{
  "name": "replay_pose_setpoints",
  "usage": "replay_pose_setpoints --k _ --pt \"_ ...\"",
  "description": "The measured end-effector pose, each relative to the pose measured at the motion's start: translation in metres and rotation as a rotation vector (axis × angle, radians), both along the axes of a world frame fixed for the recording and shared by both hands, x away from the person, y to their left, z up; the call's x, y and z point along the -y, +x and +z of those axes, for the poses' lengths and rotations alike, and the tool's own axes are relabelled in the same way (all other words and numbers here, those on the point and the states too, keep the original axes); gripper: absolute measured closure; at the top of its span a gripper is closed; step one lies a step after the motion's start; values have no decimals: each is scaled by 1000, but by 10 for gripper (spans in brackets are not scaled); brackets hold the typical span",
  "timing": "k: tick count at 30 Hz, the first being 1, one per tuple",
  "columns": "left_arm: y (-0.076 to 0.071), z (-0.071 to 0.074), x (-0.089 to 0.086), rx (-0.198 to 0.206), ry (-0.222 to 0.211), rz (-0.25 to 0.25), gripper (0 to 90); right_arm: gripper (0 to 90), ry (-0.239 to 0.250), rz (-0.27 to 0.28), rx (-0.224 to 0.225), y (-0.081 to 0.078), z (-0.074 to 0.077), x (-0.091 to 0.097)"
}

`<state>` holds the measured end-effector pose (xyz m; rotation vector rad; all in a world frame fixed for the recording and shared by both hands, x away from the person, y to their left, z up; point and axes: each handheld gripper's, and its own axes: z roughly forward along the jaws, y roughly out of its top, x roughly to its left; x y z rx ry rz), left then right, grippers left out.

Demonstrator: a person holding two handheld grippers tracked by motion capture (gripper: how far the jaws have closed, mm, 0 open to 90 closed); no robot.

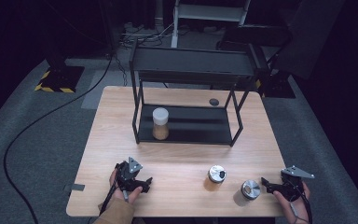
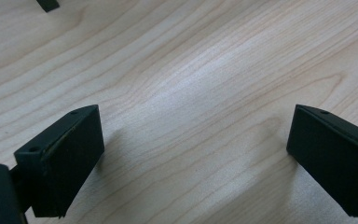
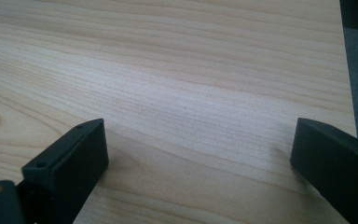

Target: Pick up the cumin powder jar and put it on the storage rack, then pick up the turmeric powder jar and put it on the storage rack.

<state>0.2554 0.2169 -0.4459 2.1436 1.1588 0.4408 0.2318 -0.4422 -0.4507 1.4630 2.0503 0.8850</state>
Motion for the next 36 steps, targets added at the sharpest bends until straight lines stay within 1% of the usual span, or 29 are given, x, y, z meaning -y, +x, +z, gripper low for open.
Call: replay_pose_setpoints --k 3,7,21,23,25,26,28,30,33,35,36 --pt "0 -2 -2 10 -3 -6 6 39 0 0 0 0 0 0" --pt "1 -2 -3 11 -3 -14 4 39 0 0 0 0 0 0" --pt "0 -2 -3 9 -3 -12 4 41 -2 3 1 0 0 0" --pt "1 -2 -3 9 -2 -12 4 46 -9 15 9 -2 0 -1" --pt "0 -3 -3 11 -3 -11 4 46 -27 32 31 -4 -1 -2" --pt "0 -2 -3 11 -3 -11 4 46 -26 40 38 -5 -1 -2" --pt "0 -2 -2 11 -3 -10 4 47 -25 49 40 -5 2 -2" --pt "0 -2 -2 11 -3 -10 4 46 -20 50 52 -7 6 -2" --pt "0 -2 -2 11 -3 -9 4 46 -11 41 74 -12 14 -3" --pt "0 -2 -2 11 -3 -9 4 50 15 30 81 -14 20 -3" --pt "0 -2 -2 11 -3 -10 4 52 31 23 70 -14 24 -2"
